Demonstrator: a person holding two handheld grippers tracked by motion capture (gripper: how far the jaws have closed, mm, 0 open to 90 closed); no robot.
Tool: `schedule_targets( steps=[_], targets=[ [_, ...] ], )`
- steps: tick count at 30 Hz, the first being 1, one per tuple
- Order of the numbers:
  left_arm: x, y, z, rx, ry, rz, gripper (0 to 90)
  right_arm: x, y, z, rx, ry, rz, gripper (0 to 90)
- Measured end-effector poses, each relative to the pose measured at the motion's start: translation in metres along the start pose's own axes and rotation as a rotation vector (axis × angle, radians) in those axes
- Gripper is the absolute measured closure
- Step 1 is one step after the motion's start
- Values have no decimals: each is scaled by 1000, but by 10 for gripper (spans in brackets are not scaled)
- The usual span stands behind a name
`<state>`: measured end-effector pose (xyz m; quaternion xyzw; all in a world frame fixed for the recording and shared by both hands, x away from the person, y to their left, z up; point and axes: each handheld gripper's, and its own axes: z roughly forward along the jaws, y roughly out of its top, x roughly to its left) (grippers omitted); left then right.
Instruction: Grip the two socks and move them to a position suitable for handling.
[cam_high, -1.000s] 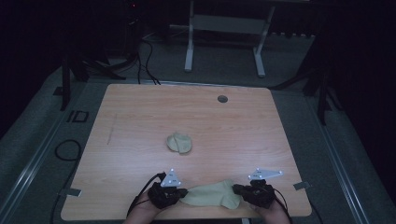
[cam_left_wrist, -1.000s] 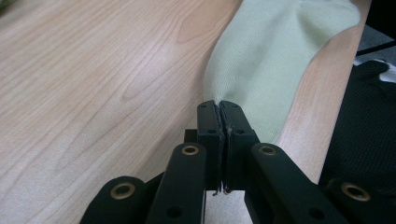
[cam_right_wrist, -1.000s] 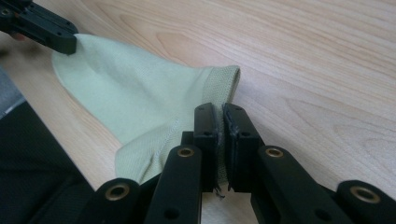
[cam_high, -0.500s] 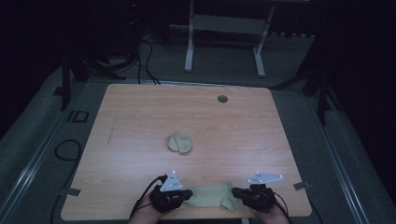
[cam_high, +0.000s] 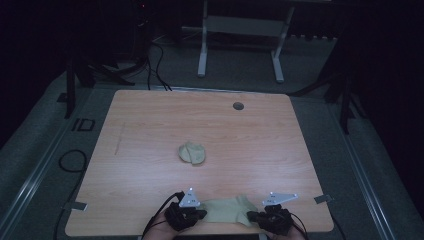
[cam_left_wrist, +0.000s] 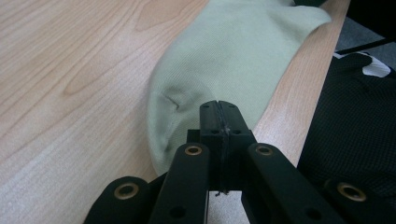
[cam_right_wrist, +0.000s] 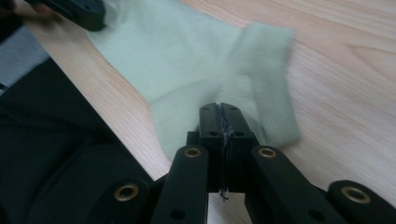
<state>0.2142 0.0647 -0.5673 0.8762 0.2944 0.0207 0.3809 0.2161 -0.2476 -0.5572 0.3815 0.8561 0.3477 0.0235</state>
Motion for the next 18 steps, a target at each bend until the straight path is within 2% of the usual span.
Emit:
schedule_targets(
  steps=[7, 11, 12, 15, 16, 17, 18],
  targets=[
    [-1, 0, 1, -1, -10, 1, 895, -7, -4, -5, 5, 10, 19, 885],
    [-2, 2, 1, -15, -35, -2, 893, -5, -1, -7, 4, 14, -2, 845],
    [-2, 3, 0, -18, -44, 8, 888, -3, 1, -8, -2, 14, -5, 841],
    [-4, 5, -7, -54, -60, 16, 729, -1, 10, -14, -34, 15, -28, 768],
    [-4, 5, -7, -54, -60, 16, 697, 0, 14, -16, -40, 13, -39, 745],
    [-1, 6, -13, -78, -74, 0, 677, 0, 18, -17, -51, 9, -50, 727],
    [0, 6, -15, -88, -68, -2, 644, 0, 22, -19, -60, 4, -53, 695]
  ],
)
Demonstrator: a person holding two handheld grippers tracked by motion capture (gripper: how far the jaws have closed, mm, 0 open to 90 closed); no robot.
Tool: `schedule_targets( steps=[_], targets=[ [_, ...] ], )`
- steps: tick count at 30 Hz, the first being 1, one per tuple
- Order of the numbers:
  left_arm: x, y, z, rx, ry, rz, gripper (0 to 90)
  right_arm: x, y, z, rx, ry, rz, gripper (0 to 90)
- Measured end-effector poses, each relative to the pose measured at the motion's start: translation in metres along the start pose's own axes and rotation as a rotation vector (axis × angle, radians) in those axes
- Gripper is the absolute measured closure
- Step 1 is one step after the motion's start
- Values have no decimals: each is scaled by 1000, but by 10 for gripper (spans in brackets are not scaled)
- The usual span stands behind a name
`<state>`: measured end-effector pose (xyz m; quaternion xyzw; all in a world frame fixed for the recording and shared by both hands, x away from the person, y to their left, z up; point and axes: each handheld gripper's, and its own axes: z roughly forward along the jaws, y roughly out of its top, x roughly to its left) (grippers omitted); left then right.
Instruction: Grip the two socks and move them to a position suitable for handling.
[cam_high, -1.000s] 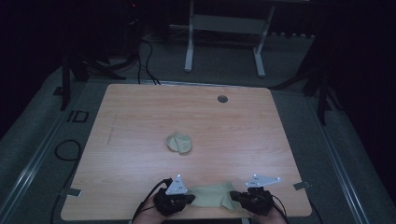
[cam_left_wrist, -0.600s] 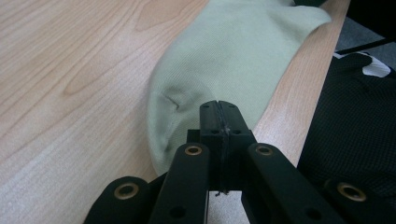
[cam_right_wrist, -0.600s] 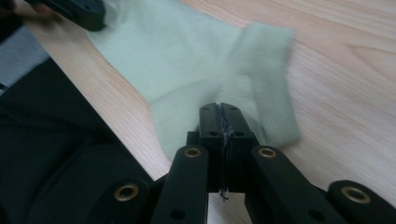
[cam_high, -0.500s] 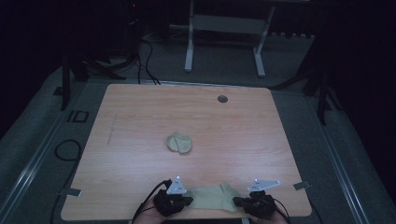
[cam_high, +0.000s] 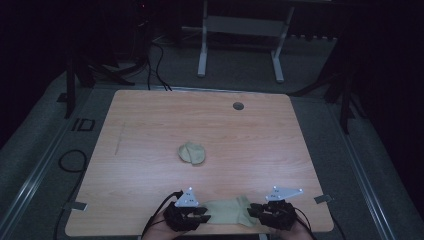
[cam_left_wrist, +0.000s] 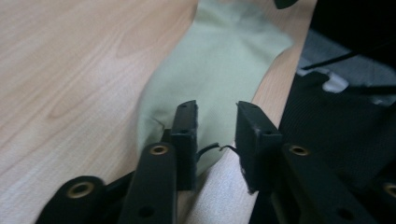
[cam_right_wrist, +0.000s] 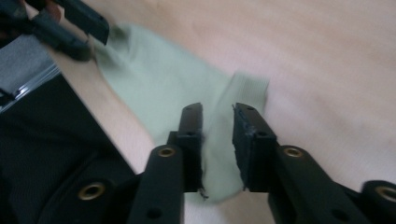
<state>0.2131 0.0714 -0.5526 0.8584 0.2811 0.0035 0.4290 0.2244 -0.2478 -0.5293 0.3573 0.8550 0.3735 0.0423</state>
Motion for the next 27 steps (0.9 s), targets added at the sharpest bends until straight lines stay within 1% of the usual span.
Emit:
schedule_targets(
  steps=[2, 3, 4, 5, 7, 8, 10, 11, 12, 13, 14, 15, 16, 17, 18, 20, 22, 24, 26, 27],
  targets=[
    [2, -1, -5, -12, 10, 7, 585, -1, 9, 0, -16, -9, -10, 631],
    [3, -1, -7, -15, 14, 15, 584, -2, 14, 0, -22, -14, -12, 607],
    [4, -3, -9, -28, 21, 16, 563, -3, 19, 2, -25, -17, -16, 575],
    [5, -4, -11, -33, 27, 20, 536, -4, 24, 4, -26, -15, -24, 543],
    [8, -6, -15, -46, 37, 28, 526, -8, 33, 9, -31, -17, -26, 502],
    [9, -7, -16, -47, 39, 23, 492, -9, 38, 12, -34, -15, -27, 474],
    [11, -8, -18, -43, 43, 23, 476, -12, 47, 18, -30, -10, -40, 417],
    [14, -11, -20, -42, 58, 19, 475, -13, 51, 22, -28, -17, -50, 407],
    [16, -14, -22, -46, 60, 12, 475, -14, 56, 25, -28, -20, -53, 400],
    [18, -16, -24, -47, 68, 6, 474, -15, 60, 28, -33, -12, -54, 388],
    [18, -16, -24, -47, 68, 6, 475, -17, 64, 31, -37, -2, -49, 379],
    [21, -20, -28, -48, 80, 0, 475, -18, 68, 34, -39, 8, -42, 373],
    [21, -20, -28, -48, 80, 0, 475, -18, 68, 34, -39, 8, -42, 373],
    [21, -20, -28, -48, 80, 0, 475, -20, 72, 38, -42, 17, -44, 373],
    [24, -23, -31, -44, 100, 1, 475, -22, 80, 45, -39, 7, -55, 358],
    [26, -23, -33, -46, 102, -1, 474, -23, 88, 51, -35, -4, -67, 343],
    [27, -24, -34, -48, 101, -6, 454, -24, 96, 58, -31, -15, -75, 320],
    [29, -25, -34, -51, 100, -12, 454, -23, 104, 66, -27, -12, -92, 293],
    [32, -27, -34, -55, 94, -23, 442, -22, 112, 73, -20, -22, -99, 292],
    [32, -28, -34, -53, 98, -27, 440, -22, 116, 77, -18, -16, -107, 293]
  ],
)
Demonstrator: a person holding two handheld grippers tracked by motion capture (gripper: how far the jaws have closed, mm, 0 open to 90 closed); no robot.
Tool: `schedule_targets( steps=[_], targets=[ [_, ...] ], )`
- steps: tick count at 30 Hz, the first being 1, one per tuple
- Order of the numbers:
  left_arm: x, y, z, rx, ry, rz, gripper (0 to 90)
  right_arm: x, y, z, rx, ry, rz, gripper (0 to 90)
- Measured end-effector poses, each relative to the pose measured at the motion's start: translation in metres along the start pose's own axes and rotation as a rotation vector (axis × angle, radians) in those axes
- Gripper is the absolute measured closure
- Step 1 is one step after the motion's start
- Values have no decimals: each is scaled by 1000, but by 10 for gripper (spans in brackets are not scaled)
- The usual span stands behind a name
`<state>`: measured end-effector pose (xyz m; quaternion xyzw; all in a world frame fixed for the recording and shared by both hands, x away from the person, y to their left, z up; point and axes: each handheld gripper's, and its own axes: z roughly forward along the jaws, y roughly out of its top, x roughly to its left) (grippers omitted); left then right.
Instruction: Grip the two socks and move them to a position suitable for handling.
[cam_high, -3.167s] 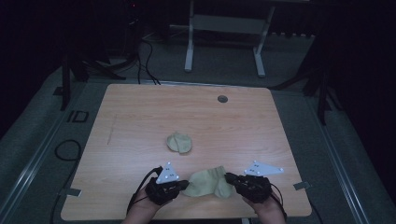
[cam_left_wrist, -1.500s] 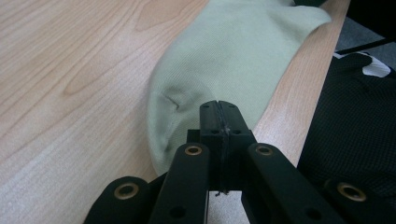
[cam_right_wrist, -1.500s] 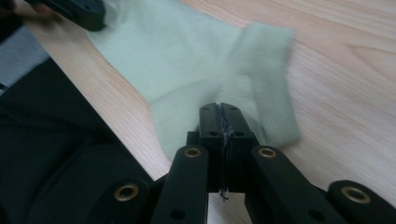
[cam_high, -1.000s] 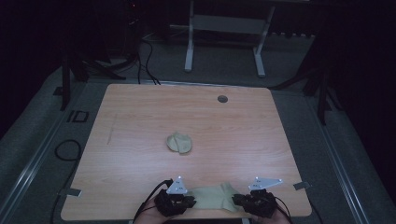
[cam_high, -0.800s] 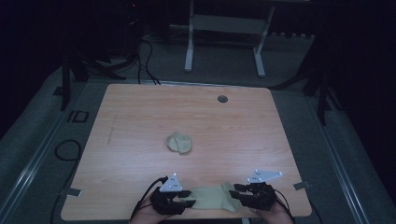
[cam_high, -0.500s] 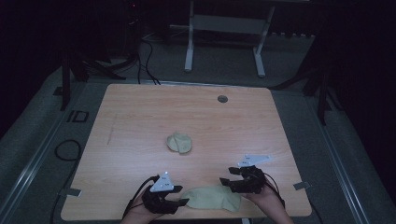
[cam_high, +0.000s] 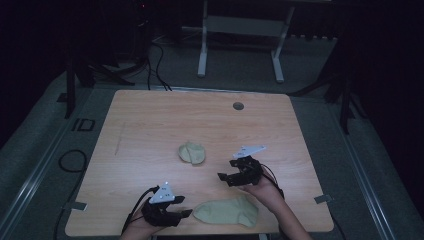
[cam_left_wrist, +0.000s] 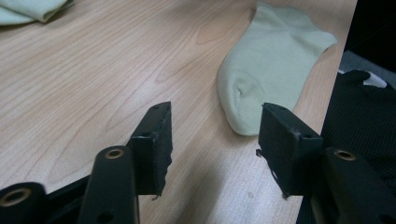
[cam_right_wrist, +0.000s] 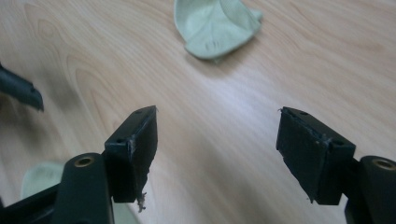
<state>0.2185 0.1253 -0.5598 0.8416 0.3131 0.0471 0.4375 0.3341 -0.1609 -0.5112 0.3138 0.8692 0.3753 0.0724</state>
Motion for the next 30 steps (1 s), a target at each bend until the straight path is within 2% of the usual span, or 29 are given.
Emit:
schedule_targets(
  steps=[1, 2, 6, 7, 10, 16, 21, 22, 27, 29, 30],
  targets=[
    [1, -1, 0, 1, -7, 4, 439, 0, 4, 4, 3, -4, -9, 299],
    [1, -2, 0, 0, -12, 2, 402, 0, 9, 8, 7, -12, -19, 306],
    [1, -3, 1, 9, -2, -1, 399, 2, 27, 25, 20, -14, -53, 331],
    [1, -3, 1, 9, -2, -1, 399, 2, 27, 25, 20, -14, -53, 331],
    [2, -4, 2, 19, -3, -5, 399, 5, 44, 46, 36, -7, -54, 353],
    [4, -5, 0, 9, -4, -19, 399, 7, 70, 80, 47, -6, -18, 435],
    [4, -5, -1, -1, -10, -20, 399, 10, 83, 101, 59, -50, -25, 486],
    [4, -5, -1, 0, -11, -18, 399, 11, 88, 111, 81, -58, -26, 498],
    [6, -4, -2, -11, -15, -23, 399, 14, 94, 136, 128, -122, -40, 474],
    [6, -5, -3, -14, -15, -27, 399, 17, 94, 146, 159, -161, -72, 472],
    [7, -5, -3, -12, -18, -27, 399, 20, 93, 148, 156, -188, -94, 478]
  ],
)
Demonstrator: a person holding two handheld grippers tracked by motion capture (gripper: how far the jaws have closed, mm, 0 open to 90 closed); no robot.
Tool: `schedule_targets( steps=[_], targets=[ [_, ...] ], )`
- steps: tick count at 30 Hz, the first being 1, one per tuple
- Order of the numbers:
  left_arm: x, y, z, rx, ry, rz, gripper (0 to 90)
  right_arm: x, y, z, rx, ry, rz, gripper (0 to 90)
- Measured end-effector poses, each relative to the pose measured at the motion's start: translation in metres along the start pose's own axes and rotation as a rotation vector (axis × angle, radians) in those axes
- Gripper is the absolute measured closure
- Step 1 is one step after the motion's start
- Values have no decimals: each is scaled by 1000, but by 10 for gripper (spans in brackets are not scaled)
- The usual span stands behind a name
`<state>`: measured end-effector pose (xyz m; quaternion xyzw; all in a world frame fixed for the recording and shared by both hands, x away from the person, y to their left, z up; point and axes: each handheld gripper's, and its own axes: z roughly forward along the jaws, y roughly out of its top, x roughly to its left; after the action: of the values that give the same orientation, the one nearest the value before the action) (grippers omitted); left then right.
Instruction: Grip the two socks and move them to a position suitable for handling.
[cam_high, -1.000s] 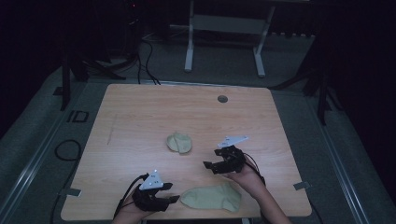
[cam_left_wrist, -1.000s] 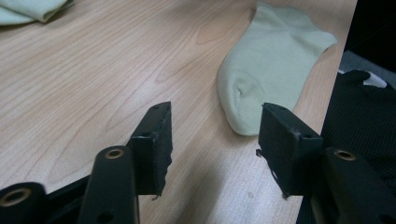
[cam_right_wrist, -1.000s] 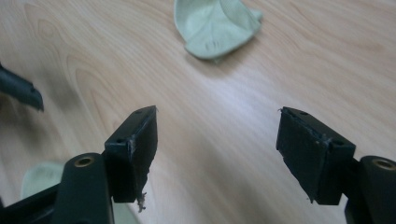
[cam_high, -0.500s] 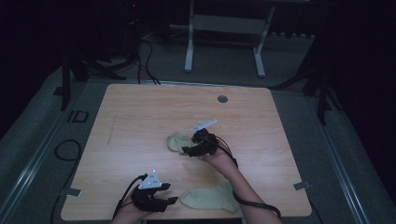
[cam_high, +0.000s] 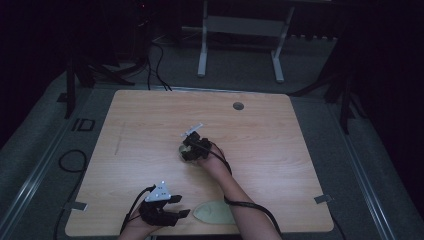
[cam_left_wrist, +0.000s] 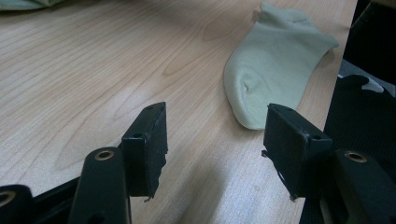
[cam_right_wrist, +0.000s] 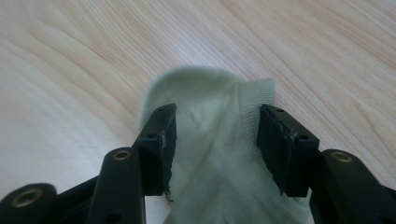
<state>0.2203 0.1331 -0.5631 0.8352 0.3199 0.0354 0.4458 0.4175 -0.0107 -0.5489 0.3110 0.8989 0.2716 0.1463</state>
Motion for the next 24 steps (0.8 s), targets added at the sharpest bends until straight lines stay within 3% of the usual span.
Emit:
schedule_targets(
  steps=[1, 6, 7, 8, 10, 12, 19, 24],
  targets=[
    [0, 0, 0, 1, -2, 0, 399, 3, 0, 1, -3, -20, -17, 486],
    [0, -1, 1, 1, -3, -2, 398, 6, -1, 1, -13, -34, -14, 602],
    [-1, 0, 1, -4, -5, -2, 392, 7, -3, 0, -22, -52, -27, 685],
    [-1, 0, 1, -3, -5, -1, 390, 7, -4, 0, -25, -61, -34, 700],
    [-2, 0, 2, -3, -9, 3, 390, 7, -4, 0, -29, -79, -30, 781],
    [-2, 0, 2, -1, -6, 5, 391, 5, -1, -1, -21, -63, -4, 827],
    [-1, 0, 1, 3, -5, 0, 391, 0, 1, -16, -19, -55, -31, 845],
    [-1, 0, 0, -1, 1, -2, 391, -5, -3, -45, -60, -51, -37, 845]
  ],
)
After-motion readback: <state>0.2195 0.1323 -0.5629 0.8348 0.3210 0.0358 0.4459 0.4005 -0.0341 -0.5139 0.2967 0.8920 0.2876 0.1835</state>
